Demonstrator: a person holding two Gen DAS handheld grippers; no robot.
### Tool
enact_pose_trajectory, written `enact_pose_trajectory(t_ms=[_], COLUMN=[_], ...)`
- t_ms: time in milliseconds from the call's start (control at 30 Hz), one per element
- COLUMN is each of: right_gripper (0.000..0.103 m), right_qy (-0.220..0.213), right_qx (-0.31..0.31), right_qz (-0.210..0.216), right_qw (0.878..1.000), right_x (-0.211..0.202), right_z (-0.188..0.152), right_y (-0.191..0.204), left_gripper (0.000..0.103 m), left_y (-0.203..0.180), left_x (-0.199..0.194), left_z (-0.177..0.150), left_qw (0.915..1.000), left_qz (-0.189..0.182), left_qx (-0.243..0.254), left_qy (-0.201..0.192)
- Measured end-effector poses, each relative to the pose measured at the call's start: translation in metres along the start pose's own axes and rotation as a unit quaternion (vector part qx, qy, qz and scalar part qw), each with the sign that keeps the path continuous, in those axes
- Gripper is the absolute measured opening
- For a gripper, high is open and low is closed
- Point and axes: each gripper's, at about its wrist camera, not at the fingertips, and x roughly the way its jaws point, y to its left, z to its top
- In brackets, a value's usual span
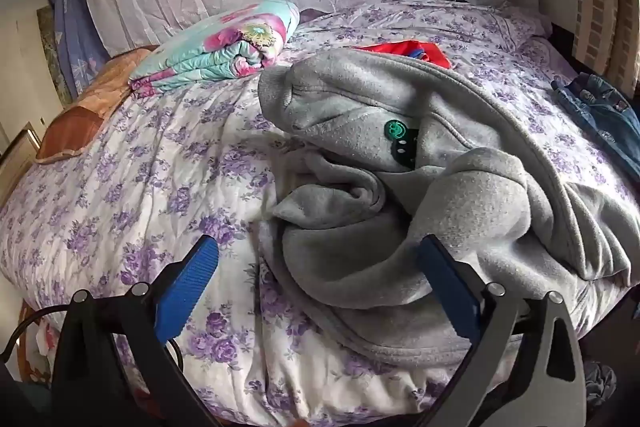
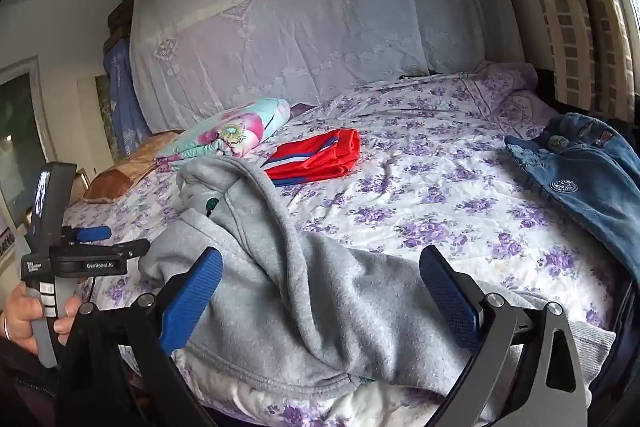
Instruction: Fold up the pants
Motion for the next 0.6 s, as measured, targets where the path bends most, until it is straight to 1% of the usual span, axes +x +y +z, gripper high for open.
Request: enact_pose_trajectory(t_ms=[33,67,133,167,233,300,600], right_gripper=[0.099,0.099,0.099,0.099,0.099,0.099,0.099], right_qy=[0.0,0.002,0.009,0.009,0.009,0.008,0.021], right_qx=[0.006,0.01,0.001,-0.005,-0.018,-0.031,-0.025], right_qz=[0.001,0.002,-0.002,-0.004,-0.006,-0.008,-0.002], right_qw=[1.0,1.0,1.0,1.0,1.0,0.999,0.999], right_x=[0.0,0.001,0.003,0.003,0.002,-0.002,0.006], right_z=[0.0,0.0,-0.001,0.0,0.001,0.001,-0.006], right_y=[-0.002,-0.004,-0.003,-0.003,0.004,0.013,0.012], left_gripper=[0.098,0.098,0.098,0.098,0.098,0.098,0.098], left_y=[-0.007,-0.017,-0.018,-0.012,-0.014,0.001,0.009], left_x=[-0.006,-0.006,-0.006,-0.004,-0.009,-0.005,-0.005], left_z=[-0.002,-0.002,-0.003,-0.002,-0.004,-0.005,-0.007], left_qw=[0.9998,0.9995,0.9998,0.9999,0.9999,0.9997,0.9995], left_qz=[0.006,0.019,0.008,-0.003,-0.006,-0.021,-0.026], left_qx=[0.008,0.02,0.016,0.009,0.004,-0.007,-0.016], left_qy=[-0.015,-0.015,-0.013,-0.009,-0.013,-0.009,-0.009])
